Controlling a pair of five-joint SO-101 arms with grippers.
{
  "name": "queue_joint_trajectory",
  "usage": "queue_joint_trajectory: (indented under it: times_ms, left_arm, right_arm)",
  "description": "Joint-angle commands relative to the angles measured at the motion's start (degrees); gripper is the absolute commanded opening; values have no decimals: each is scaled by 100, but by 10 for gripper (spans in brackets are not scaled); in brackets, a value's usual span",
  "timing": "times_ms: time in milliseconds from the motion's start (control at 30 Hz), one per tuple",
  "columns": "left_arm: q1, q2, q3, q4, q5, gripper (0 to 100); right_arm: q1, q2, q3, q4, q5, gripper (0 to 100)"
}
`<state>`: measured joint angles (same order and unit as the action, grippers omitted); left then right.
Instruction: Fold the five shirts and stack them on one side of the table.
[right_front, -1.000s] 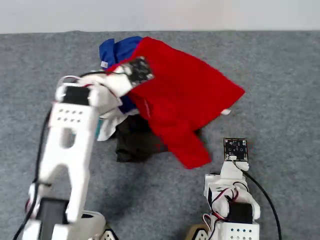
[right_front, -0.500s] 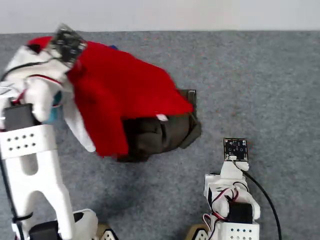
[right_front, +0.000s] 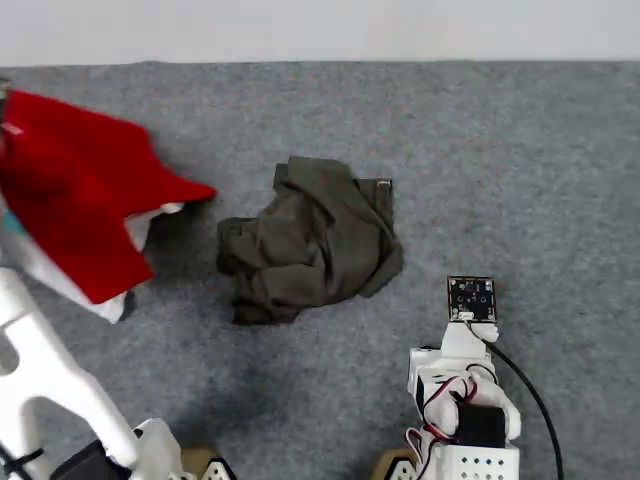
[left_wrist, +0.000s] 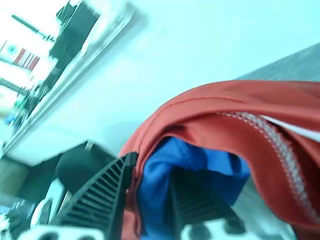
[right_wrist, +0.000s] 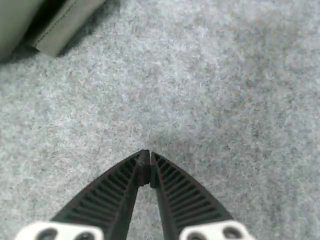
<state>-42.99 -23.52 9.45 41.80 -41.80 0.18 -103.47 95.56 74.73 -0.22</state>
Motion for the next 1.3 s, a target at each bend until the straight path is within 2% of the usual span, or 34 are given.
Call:
queue_joint_trajectory:
  times_ms: [0,100,433,500,600,667,767,1067,1133,1200,1267]
  left_arm:
    - [-396,-360,22,-316,26,4]
    - [-589,-360,321,-360,9,4]
    - [-879,-378,1174,-1398,0,6]
    - [-879,-396,1253,-1389,-114,28]
    - [-879,-431,1534,-1389,-475,132]
    - [-879,-431,1684,-1389,-466,206]
    - [-879,-431,1763,-1389,-457,265]
    - [-642,-440,1719,-1380,-431,264]
    - [-563,-440,1710,-1327,-220,264]
    - [-536,-440,1569,-1108,0,264]
    - [-404,-440,1332,-510,62,264]
  right_arm:
    - [40,-31,88,13,53,9]
    - [40,-31,88,13,53,9]
    - [40,-31,88,13,53,9]
    - [40,-31,88,13,53,9]
    - [40,-31,88,13,53,9]
    - [40,-31,88,13,53,9]
    - [40,-31,88,13,53,9]
    - [40,-31,88,13,53,9]
    - [40,-31,88,13,53,9]
    - [40,-31,88,13,53,9]
    - [40,-31,88,13,53,9]
